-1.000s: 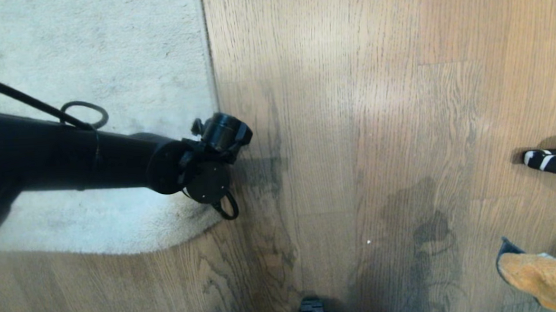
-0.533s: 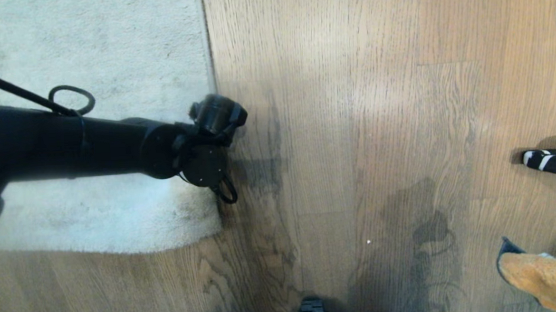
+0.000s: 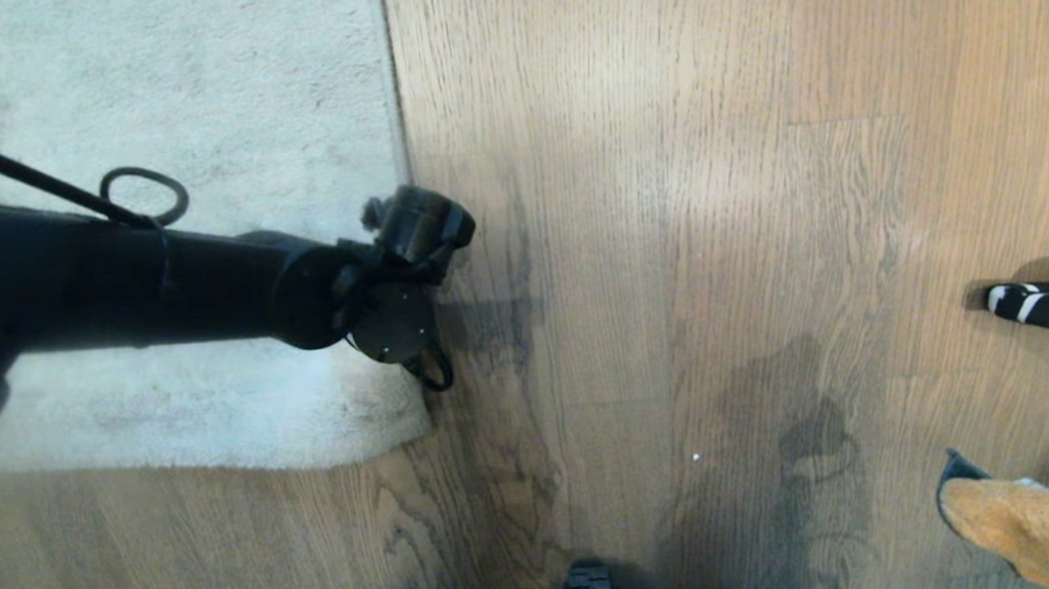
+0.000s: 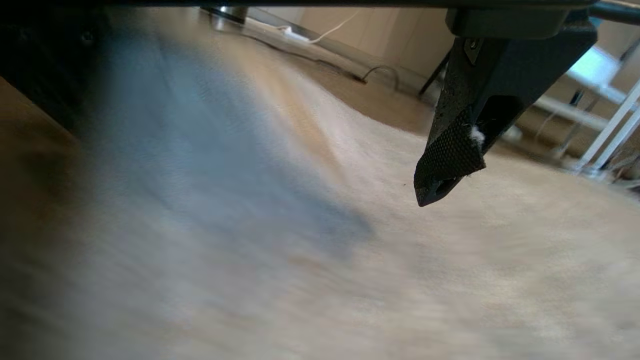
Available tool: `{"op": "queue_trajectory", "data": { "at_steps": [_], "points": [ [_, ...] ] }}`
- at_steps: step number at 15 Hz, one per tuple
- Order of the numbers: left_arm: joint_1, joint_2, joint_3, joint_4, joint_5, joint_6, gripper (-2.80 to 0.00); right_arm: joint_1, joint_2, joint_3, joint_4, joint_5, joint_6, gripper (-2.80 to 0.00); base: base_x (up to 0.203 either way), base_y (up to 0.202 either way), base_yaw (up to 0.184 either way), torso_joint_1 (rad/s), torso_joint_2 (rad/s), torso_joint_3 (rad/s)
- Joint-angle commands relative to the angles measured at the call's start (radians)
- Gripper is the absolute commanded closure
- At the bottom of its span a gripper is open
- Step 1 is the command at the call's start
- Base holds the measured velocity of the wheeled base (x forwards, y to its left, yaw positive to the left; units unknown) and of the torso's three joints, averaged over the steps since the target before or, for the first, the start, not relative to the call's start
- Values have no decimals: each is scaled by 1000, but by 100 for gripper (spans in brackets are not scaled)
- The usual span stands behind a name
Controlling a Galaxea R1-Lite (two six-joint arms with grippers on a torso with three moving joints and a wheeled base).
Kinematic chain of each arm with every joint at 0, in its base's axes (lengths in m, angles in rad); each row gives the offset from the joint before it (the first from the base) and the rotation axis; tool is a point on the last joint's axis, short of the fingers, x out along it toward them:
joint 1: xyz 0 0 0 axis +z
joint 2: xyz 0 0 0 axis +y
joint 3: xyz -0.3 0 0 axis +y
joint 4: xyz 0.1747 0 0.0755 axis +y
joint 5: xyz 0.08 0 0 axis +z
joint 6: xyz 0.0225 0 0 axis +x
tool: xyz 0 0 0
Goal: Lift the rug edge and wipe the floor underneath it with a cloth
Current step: Lift up the carpet
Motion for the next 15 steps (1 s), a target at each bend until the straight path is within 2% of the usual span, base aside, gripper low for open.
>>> {"op": "queue_trajectory", "data": {
  "at_steps": [1,3,6,13,15],
  "points": [
    [-33,7,37,17,4,-27,-280,0,1,0,0,0,-1,0,0,0,0,0,0,0],
    [-64,9,69,19,4,-52,-280,0,1,0,0,0,-1,0,0,0,0,0,0,0],
    [-81,8,119,21,5,-54,-280,0,1,0,0,0,-1,0,0,0,0,0,0,0],
    [-73,-6,157,106,23,-43,-280,0,1,0,0,0,-1,0,0,0,0,0,0,0],
    [-70,-11,157,112,48,-43,-280,0,1,0,0,0,-1,0,0,0,0,0,0,0]
  ]
}}
